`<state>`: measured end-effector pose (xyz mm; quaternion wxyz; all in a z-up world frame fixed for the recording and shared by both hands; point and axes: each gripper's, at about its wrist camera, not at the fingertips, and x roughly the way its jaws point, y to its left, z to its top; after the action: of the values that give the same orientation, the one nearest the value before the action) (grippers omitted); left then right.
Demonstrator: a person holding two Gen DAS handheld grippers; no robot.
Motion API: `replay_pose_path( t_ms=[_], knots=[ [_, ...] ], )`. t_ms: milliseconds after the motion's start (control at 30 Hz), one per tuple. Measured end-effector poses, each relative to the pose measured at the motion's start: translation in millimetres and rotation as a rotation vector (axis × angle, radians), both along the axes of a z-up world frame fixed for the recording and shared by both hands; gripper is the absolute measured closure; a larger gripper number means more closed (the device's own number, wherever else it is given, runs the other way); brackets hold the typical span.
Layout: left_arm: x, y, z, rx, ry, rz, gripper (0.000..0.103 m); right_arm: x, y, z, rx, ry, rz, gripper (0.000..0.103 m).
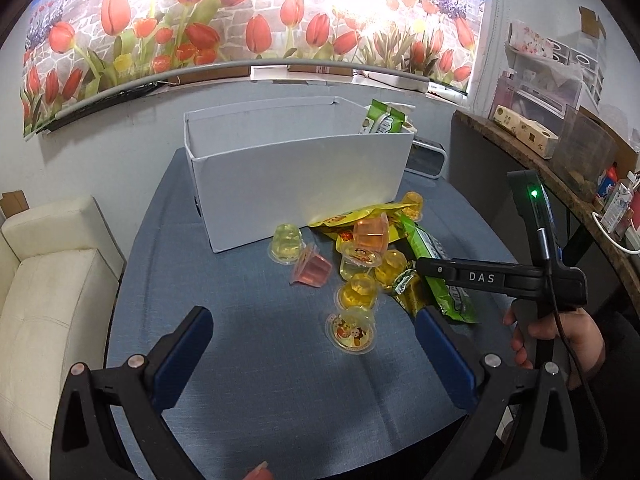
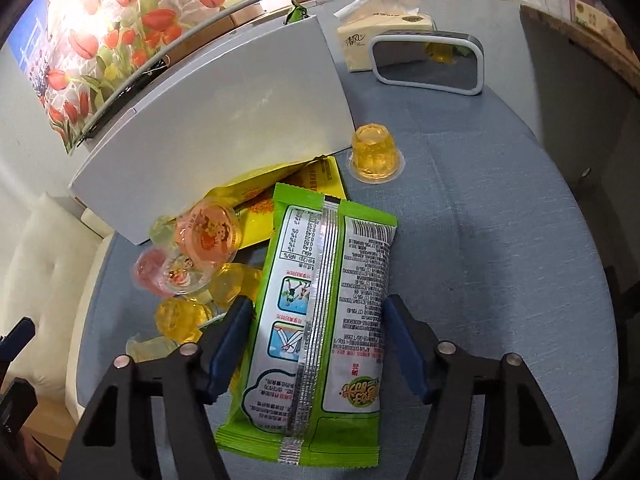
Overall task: Organize snacks
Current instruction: 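Grasp the long green-and-white snack bar with the right gripper, then drop snack bar into box with right gripper while left gripper grasps yellow jelly cup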
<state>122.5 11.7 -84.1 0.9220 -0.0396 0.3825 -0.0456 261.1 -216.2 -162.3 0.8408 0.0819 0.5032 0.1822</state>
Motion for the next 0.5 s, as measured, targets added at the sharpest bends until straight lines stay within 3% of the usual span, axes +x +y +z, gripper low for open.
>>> replay_pose_path(
  t_ms=[300,500],
  knots=[
    [7,-9,-8,0.02,0.014,-0.018,0.0,-19,-3,21,-0.016,-0.08,0.011,0.039],
    [28,-31,-36,0.083,0.06,-0.064,0.0,-44,-23,52,-0.001,-0.152,0.007,0.039]
  ],
)
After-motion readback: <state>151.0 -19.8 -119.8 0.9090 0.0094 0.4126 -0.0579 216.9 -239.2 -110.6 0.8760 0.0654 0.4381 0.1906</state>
